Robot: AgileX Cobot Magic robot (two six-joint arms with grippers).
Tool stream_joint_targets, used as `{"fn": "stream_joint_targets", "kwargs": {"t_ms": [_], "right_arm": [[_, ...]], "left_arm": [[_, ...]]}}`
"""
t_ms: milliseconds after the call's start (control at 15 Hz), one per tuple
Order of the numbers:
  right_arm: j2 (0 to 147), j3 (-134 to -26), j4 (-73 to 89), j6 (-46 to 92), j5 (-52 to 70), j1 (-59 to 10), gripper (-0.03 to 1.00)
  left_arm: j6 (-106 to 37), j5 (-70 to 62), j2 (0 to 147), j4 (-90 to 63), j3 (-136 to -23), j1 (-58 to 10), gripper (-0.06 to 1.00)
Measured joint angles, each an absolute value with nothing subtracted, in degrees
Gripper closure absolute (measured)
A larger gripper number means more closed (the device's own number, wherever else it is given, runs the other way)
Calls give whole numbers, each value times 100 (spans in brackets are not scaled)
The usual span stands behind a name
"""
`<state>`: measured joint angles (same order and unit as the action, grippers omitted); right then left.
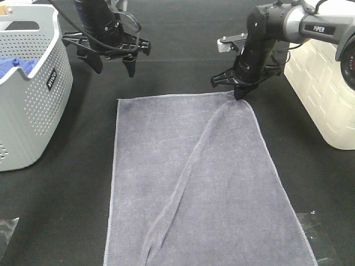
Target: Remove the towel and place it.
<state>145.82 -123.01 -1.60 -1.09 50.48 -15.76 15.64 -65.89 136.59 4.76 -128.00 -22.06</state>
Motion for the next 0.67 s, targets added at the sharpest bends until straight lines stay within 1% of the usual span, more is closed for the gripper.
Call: {"fn": "stream_joint_targets", "kwargs": {"t_ms": [267, 533, 600, 667], "right_arm": [[14582, -12806, -189, -109, 5500, -1576, 97], [14582, -12817, -189, -109, 5523, -1576, 97], [14582, -12817, -189, -109, 5523, -1576, 97], [14582, -12817, -189, -109, 5523, -1576, 97]], "left_arm": [[1576, -6595, 13803, 928, -12806, -2177, 26], [1639, -6532, 14112, 831, -12806, -2108, 26], [1673, -6440, 14209, 819, -12806, -2108, 27], [1690, -6360, 14341, 796, -12806, -2108, 30]]}}
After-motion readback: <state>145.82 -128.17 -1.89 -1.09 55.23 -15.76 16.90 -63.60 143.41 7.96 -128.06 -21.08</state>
